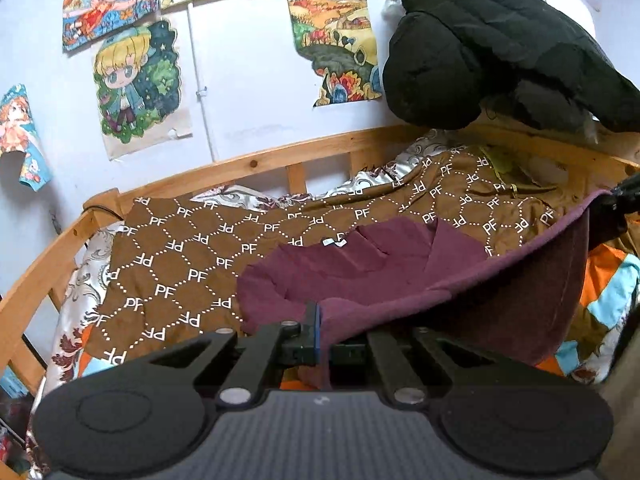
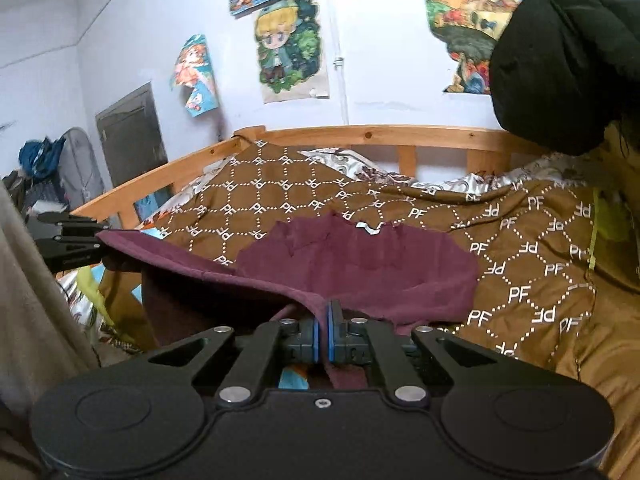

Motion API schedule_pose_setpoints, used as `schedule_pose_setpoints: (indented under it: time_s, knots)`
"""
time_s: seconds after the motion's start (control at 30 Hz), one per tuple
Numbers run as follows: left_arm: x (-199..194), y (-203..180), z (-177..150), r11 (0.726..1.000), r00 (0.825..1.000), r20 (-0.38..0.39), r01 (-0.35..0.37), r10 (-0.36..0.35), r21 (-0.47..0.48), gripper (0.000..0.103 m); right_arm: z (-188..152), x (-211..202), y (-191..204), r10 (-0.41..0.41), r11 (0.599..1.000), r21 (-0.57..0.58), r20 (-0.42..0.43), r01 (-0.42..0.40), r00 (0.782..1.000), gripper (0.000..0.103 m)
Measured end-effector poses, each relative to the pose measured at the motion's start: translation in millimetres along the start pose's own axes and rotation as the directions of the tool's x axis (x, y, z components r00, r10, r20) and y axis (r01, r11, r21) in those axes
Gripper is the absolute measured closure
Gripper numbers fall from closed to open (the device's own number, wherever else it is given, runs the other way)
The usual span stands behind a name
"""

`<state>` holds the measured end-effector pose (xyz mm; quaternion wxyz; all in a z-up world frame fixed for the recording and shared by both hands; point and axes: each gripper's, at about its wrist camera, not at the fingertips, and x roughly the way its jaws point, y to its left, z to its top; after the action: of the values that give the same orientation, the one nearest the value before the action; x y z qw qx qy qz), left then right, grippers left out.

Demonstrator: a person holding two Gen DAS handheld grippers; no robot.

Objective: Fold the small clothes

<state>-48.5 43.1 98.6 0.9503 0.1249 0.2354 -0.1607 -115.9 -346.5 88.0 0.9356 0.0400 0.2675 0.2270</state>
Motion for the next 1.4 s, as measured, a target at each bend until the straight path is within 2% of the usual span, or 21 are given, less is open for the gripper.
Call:
schedule_pose_setpoints:
  time_s: [0.1, 0.23, 0.4, 0.53, 0.63, 0.77, 1.07, 1.13, 1.17, 1.2, 1.23, 1.27, 1.3, 1.33, 1.4]
  knots:
    - [17, 8, 20, 1.000, 1.000, -0.013, 0.008, -0.008, -0.013, 0.101, 10, 14, -13, 0.006, 0.999, 0.038, 0.015, -0.007, 1.000, 0.100]
    - [53, 26, 58, 0.999, 0.999, -0.047, -0.020, 0.019, -0.024, 0.100, 40, 43, -32, 0.002, 0.998, 0.065, 0.041, -0.005, 0.999, 0.100]
    - [130, 54, 105, 0.993, 0.990, -0.139, -0.031, 0.015, -0.110, 0.100, 81, 104, -70, -0.050, 0.997, 0.060, 0.020, 0.049, 0.999, 0.099]
    - [197, 71, 121, 0.987, 0.983, -0.182, -0.035, 0.005, -0.160, 0.100, 99, 160, -106, -0.113, 0.992, 0.049, -0.013, 0.114, 0.994, 0.099]
    - [243, 82, 120, 0.980, 0.978, -0.206, -0.028, -0.013, -0.195, 0.100, 105, 200, -129, -0.140, 0.987, 0.070, -0.054, 0.144, 0.989, 0.099]
    - [298, 102, 104, 0.965, 0.962, -0.267, -0.021, -0.051, -0.262, 0.100, 105, 247, -150, -0.146, 0.984, 0.083, -0.112, 0.156, 0.983, 0.099]
    - [361, 138, 72, 0.906, 0.929, -0.329, 0.014, -0.168, -0.422, 0.098, 91, 325, -183, -0.137, 0.975, 0.148, -0.194, 0.167, 0.971, 0.097]
    - [364, 141, 68, 0.893, 0.926, -0.318, 0.041, -0.202, -0.447, 0.093, 87, 334, -188, -0.144, 0.970, 0.163, -0.210, 0.180, 0.967, 0.094]
    - [365, 142, 67, 0.890, 0.926, -0.312, 0.051, -0.211, -0.452, 0.081, 84, 337, -190, -0.151, 0.968, 0.164, -0.217, 0.188, 0.964, 0.092]
    - [363, 143, 66, 0.888, 0.928, -0.301, 0.061, -0.218, -0.456, 0.056, 82, 339, -191, -0.161, 0.966, 0.163, -0.224, 0.199, 0.961, 0.087]
    - [359, 146, 65, 0.886, 0.934, -0.285, 0.065, -0.217, -0.460, 0.040, 80, 341, -193, -0.173, 0.964, 0.159, -0.232, 0.213, 0.957, 0.083]
    - [353, 148, 63, 0.883, 0.942, -0.264, 0.062, -0.205, -0.465, 0.019, 78, 341, -194, -0.184, 0.962, 0.153, -0.238, 0.224, 0.954, 0.073]
    - [345, 151, 62, 0.880, 0.951, -0.239, 0.061, -0.195, -0.471, 0.013, 76, 341, -194, -0.192, 0.962, 0.143, -0.241, 0.231, 0.951, 0.066]
    - [338, 154, 60, 0.878, 0.955, -0.223, 0.071, -0.197, -0.473, 0.013, 75, 340, -195, -0.195, 0.963, 0.134, -0.244, 0.232, 0.950, 0.064]
    - [324, 159, 54, 0.876, 0.951, -0.212, 0.100, -0.223, -0.472, 0.012, 75, 338, -194, -0.209, 0.964, 0.111, -0.243, 0.241, 0.947, 0.049]
